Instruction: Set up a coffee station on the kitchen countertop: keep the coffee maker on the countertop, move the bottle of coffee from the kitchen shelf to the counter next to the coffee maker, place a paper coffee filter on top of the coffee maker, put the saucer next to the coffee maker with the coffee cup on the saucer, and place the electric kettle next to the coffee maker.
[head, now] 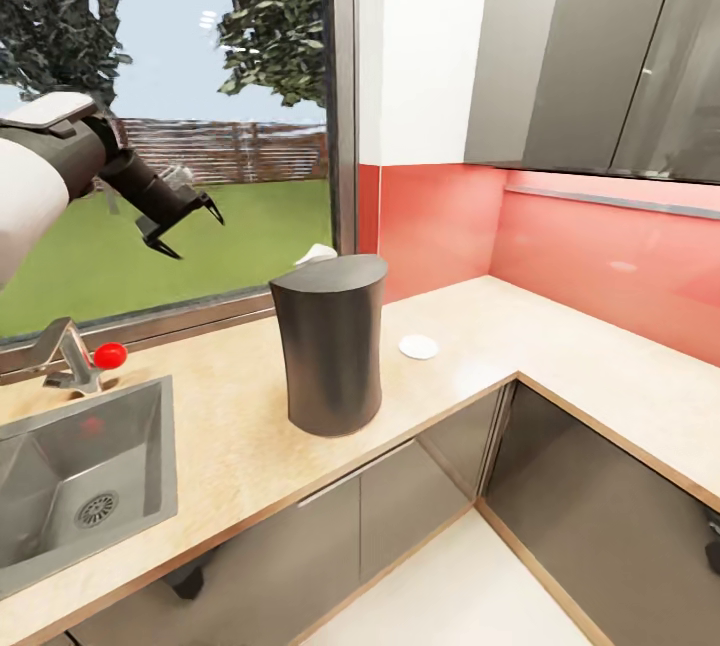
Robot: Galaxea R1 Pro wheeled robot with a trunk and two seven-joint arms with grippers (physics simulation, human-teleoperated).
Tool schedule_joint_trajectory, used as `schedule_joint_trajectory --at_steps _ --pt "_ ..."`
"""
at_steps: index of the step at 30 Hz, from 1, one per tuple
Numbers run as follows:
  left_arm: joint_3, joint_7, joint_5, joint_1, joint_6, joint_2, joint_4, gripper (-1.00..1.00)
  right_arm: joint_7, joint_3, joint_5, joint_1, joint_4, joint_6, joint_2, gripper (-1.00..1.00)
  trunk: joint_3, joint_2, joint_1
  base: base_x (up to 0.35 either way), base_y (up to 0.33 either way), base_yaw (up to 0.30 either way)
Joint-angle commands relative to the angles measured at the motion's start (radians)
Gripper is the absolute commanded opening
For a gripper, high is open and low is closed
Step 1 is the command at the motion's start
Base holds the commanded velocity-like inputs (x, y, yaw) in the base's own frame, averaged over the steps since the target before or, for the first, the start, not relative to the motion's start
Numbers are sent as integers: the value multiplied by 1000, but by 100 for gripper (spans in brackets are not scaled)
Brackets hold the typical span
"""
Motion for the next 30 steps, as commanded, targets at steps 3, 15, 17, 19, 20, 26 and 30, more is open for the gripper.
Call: schedule_joint_trajectory --at_steps 3,15,17,19,20,26,30 --pt "-17 7 9 21 3 3 -2 100 0 -8 8 0 0 -3 1 100 -2 -2 1 0 0 15" --pt "-360 -411 -9 175 -8 21 -4 100 0 -7 9 0 1 -3 2 100 -2 -2 1 0 0 2" --pt "-446 -543 -16 208 -22 22 -10 100 0 -7 9 0 1 -3 2 100 -2 -2 1 0 0 0" --pt "-558 -722 -21 266 -45 27 -48 100 0 -6 9 0 1 -3 2 100 -2 -2 1 0 0 0" --pt "-583 -767 -22 284 -48 29 -65 100 0 -6 9 0 1 -3 2 100 -2 -2 1 0 0 0" --pt "-734 -1143 -25 515 -58 45 -384 100 0 -6 9 0 1 -4 2 100 -2 -2 1 0 0 0" --pt "-758 -1248 -25 655 -53 51 -627 100 0 -7 9 0 1 -4 2 100 -2 -2 1 0 0 0"
